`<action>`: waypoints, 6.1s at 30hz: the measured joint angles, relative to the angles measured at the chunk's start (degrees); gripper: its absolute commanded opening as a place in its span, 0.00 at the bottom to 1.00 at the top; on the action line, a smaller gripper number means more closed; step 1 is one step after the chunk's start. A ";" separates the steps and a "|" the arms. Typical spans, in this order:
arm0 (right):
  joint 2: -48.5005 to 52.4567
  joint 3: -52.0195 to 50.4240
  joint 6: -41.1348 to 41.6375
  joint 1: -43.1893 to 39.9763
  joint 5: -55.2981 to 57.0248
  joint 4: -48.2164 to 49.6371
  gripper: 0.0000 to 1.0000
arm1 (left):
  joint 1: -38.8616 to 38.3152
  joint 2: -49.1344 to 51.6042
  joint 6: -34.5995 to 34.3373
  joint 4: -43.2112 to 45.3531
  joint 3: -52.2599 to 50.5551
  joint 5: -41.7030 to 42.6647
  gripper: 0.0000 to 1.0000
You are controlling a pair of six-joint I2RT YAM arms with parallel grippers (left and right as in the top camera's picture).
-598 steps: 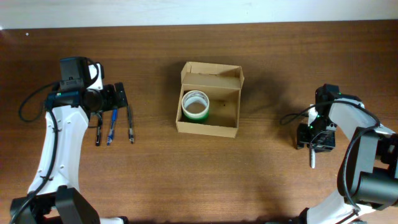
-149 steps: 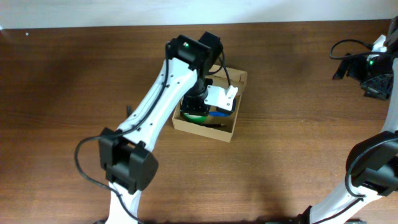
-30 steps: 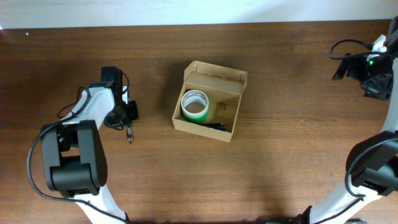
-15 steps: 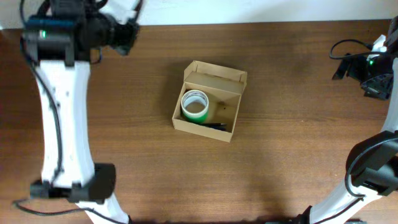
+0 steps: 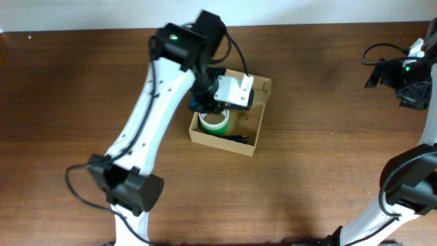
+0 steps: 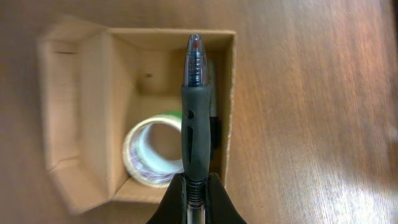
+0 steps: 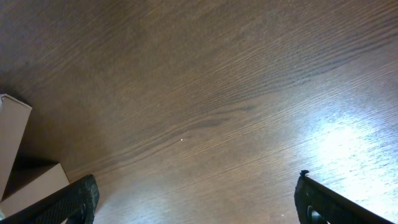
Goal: Pack container
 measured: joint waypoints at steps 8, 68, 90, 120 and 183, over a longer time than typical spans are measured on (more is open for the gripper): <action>0.00 0.00 0.00 0.00 0.00 -0.02 0.99 | -0.96 9.88 3.67 0.52 -3.52 0.00 0.02; 3.39 -13.90 1.90 9.66 -23.08 21.77 0.04 | 40.57 0.20 -66.90 47.28 -32.54 21.81 0.02; 20.94 -19.17 8.15 23.12 -41.99 38.56 0.04 | 26.43 14.95 -78.88 59.56 -32.57 27.52 0.02; 15.61 -19.30 9.35 22.77 -60.72 51.63 0.04 | 23.65 12.41 -94.42 79.71 -32.59 37.53 0.02; -25.70 11.63 1.92 44.59 9.92 -10.86 0.04 | 17.35 -35.39 -75.78 19.45 -18.10 -22.75 0.18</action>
